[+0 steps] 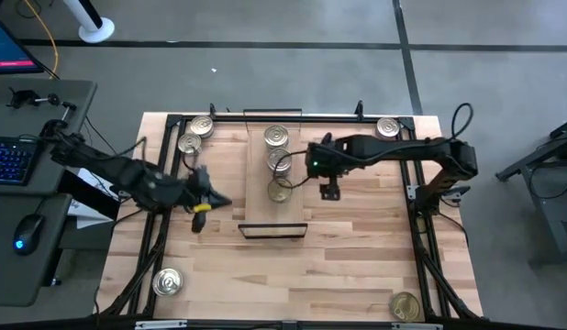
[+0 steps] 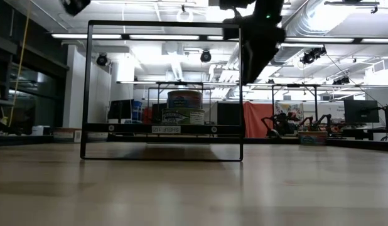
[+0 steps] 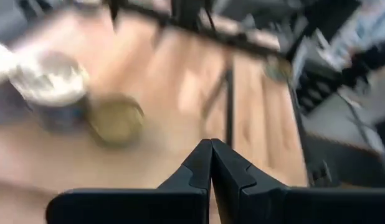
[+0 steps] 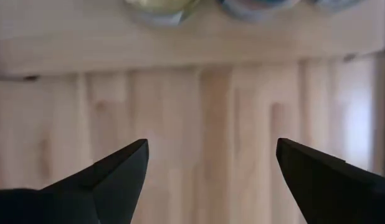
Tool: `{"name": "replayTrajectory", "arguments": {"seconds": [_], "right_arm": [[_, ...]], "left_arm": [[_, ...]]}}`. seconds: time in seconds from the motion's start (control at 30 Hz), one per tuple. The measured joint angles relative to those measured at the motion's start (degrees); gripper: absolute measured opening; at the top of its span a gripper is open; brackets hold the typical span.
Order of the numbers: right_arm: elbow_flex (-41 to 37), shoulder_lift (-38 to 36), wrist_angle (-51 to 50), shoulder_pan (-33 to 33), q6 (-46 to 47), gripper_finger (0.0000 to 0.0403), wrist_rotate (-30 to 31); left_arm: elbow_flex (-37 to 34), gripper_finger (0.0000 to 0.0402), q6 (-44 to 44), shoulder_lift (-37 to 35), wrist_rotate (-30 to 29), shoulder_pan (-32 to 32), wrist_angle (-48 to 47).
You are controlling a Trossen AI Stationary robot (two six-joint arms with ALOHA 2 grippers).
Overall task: Stack canned seafood by type on shelf
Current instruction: Stack the green tuna can on top of the other green tuna can on the shelf
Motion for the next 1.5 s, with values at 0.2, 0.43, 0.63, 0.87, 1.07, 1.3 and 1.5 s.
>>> {"name": "replayTrajectory", "arguments": {"seconds": [0.2, 0.43, 0.63, 0.87, 1.07, 1.3, 1.5], "right_arm": [[-3.6, -1.9, -3.9, 0.5, 3.7, 0.0344, -8.1], [-23.2, -9.0, 6.1, 7.9, 17.1, 0.0341, -14.1], [-30.6, -16.4, 8.9, 22.3, 33.9, 0.0268, -16.0], [-32.6, -16.8, 13.1, 40.8, 52.9, 0.0034, -21.1], [-34.3, -12.7, 23.8, 53.2, 75.8, 0.0017, -27.8], [-31.3, -8.4, 26.9, 61.2, 93.4, 0.0002, -29.0], [-29.2, -4.8, 27.7, 63.7, 100.4, 0.0, -34.0]], "left_arm": [[-8.3, 0.0, -12.1, 2.2, 4.5, -4.9, 6.6], [-14.0, 0.0, -22.3, 4.7, -0.1, -9.4, 15.5], [-14.2, 0.0, -23.7, 7.2, -9.0, -8.8, 12.8], [-14.2, 0.0, -24.2, 9.9, -8.5, -4.9, 12.1], [-14.2, 0.0, -25.1, 11.6, -1.2, -3.2, 12.7], [-14.2, 0.0, -21.1, 11.8, 5.5, -6.2, 14.6], [-14.1, 0.0, -22.5, 13.3, 0.6, -17.7, 22.3]]}}
